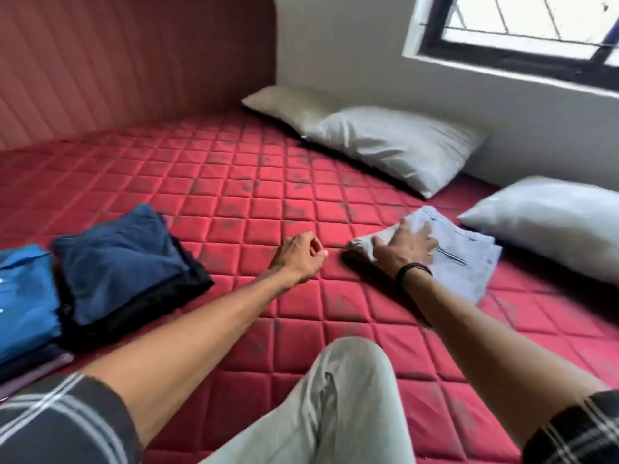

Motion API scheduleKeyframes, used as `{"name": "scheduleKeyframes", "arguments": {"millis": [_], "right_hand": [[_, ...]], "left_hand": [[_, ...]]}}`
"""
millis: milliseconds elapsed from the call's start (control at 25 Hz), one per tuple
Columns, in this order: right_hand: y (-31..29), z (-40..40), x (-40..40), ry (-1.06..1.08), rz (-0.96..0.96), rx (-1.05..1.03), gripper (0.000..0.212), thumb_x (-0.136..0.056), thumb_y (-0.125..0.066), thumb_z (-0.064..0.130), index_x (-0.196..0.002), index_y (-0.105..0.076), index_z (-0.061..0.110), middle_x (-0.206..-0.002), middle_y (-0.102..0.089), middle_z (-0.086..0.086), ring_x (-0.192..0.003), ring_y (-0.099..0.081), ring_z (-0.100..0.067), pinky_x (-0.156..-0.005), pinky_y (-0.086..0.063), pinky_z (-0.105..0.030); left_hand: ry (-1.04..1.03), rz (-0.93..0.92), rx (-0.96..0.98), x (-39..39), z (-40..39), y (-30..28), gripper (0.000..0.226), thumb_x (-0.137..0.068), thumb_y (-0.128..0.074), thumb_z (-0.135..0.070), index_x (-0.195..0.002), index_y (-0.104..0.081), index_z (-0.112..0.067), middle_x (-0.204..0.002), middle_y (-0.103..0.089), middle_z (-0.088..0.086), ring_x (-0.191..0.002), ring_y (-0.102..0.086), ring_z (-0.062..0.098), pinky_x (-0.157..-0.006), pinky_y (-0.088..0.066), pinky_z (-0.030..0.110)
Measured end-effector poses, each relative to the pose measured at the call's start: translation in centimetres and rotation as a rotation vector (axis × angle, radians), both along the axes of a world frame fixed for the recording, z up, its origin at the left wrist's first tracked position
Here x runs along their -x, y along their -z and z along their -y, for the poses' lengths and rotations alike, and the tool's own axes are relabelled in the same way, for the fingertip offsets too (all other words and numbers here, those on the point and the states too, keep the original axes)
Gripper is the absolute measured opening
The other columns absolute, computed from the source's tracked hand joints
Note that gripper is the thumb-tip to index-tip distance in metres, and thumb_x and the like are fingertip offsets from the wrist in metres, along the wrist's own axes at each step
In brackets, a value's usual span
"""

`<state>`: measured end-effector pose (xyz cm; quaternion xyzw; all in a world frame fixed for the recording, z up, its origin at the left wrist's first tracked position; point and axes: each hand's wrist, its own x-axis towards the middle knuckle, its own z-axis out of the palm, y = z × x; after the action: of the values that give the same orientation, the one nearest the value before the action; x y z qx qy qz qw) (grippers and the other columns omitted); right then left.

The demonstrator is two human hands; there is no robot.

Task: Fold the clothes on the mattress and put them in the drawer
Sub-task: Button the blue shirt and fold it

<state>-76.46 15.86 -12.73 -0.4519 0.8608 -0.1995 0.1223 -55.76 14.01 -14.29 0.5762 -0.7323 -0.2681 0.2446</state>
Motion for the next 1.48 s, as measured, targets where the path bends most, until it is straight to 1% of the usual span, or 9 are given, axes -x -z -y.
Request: {"name": "scheduleKeyframes", "arguments": {"millis": [160,360,440,640,840,1080,1160,1280,1480], "right_hand": [[2.1,-5.2,10.3,0.496,0.167,0.072,0.093,-0.085,-0.072,0.052,-0.155,-0.024,0.013,-0.161,-0.017,-0.029,-0.145,-0.024,-0.050,-0.114,-0.029,-0.060],[13.1,-6.2,20.5,0.551,0.487,0.124,0.128,-0.041,-0.079,0.089,-0.132,-0.051,0.004,-0.125,-0.066,-0.017,-0.112,-0.067,-0.035,-0.095,-0.056,-0.055],[17.4,-4.3,22.7,0.493,0.476,0.167,0.113,-0.037,-0.080,0.084,-0.121,-0.064,0.010,-0.110,-0.074,-0.009,-0.101,-0.073,-0.029,-0.088,-0.061,-0.051],[10.5,-4.3,14.5,0.420,0.361,0.135,0.079,-0.075,-0.085,0.038,-0.130,-0.049,-0.005,-0.134,-0.059,-0.030,-0.127,-0.057,-0.042,-0.105,-0.047,-0.047],[10.4,-4.2,11.0,0.192,0.341,-0.005,0.069,-0.081,-0.083,0.038,-0.128,-0.046,0.003,-0.131,-0.060,-0.026,-0.121,-0.059,-0.043,-0.098,-0.049,-0.044],[9.6,-1.0,-0.1,-0.471,0.352,-0.283,0.084,-0.061,-0.093,0.059,-0.120,-0.051,0.016,-0.120,-0.067,-0.006,-0.105,-0.064,-0.026,-0.089,-0.053,-0.039],[8.5,-0.6,-5.0,-0.631,0.206,-0.395,0.101,-0.049,-0.088,0.076,-0.123,-0.054,0.017,-0.123,-0.067,-0.006,-0.108,-0.064,-0.027,-0.093,-0.053,-0.039],[5.1,-3.6,-12.2,-0.602,-0.088,-0.413,0.087,-0.078,-0.083,0.046,-0.143,-0.038,0.009,-0.143,-0.052,-0.016,-0.128,-0.053,-0.038,-0.102,-0.047,-0.040],[-2.1,-5.8,-22.5,-0.777,-0.344,-0.178,0.077,-0.082,-0.074,0.048,-0.144,-0.036,0.023,-0.148,-0.043,-0.016,-0.138,-0.040,-0.041,-0.105,-0.041,-0.053]], "left_hand": [[0.061,-0.013,-0.185,8.7,0.5,3.5,0.056,-0.096,-0.063,-0.048,-0.138,-0.051,-0.013,-0.136,-0.057,0.020,-0.132,-0.050,0.034,-0.107,-0.039,0.036],[-0.176,-0.286,-0.335,15.2,4.3,6.9,0.092,-0.089,-0.068,-0.060,-0.160,-0.027,-0.017,-0.159,-0.041,0.013,-0.149,-0.033,0.032,-0.121,-0.029,0.038],[-0.242,-0.382,-0.383,16.3,6.5,7.6,0.093,-0.082,-0.078,-0.056,-0.157,-0.035,-0.022,-0.153,-0.049,0.009,-0.140,-0.046,0.029,-0.113,-0.043,0.040],[-0.306,-0.452,-0.404,15.9,8.2,8.2,0.027,-0.075,-0.083,-0.014,-0.100,-0.075,-0.018,-0.081,-0.070,0.003,-0.077,-0.065,0.019,-0.048,-0.046,0.014],[-0.333,-0.340,-0.284,7.4,4.0,9.3,0.035,-0.075,-0.086,-0.024,-0.107,-0.073,-0.019,-0.094,-0.067,-0.005,-0.088,-0.065,0.018,-0.077,-0.051,0.027],[-0.605,-0.403,-0.357,-11.1,-7.7,10.8,0.034,-0.084,-0.078,-0.006,-0.107,-0.055,-0.014,-0.088,-0.069,0.010,-0.044,-0.063,0.014,-0.044,-0.056,0.030],[-0.665,-0.398,-0.461,-16.0,-11.2,10.0,0.036,-0.087,-0.075,-0.001,-0.113,-0.053,-0.008,-0.081,-0.067,0.012,-0.038,-0.060,0.010,-0.040,-0.053,0.027],[-0.595,-0.260,-0.568,-21.1,-14.7,6.5,0.047,-0.086,-0.082,-0.018,-0.123,-0.053,-0.016,-0.086,-0.073,0.006,-0.049,-0.068,0.012,-0.043,-0.052,0.024],[-0.522,0.084,-0.276,-29.5,-16.7,-2.3,0.036,-0.084,-0.077,-0.045,-0.112,-0.059,-0.030,-0.075,-0.078,0.001,-0.061,-0.075,0.016,-0.059,-0.060,0.030]]}}
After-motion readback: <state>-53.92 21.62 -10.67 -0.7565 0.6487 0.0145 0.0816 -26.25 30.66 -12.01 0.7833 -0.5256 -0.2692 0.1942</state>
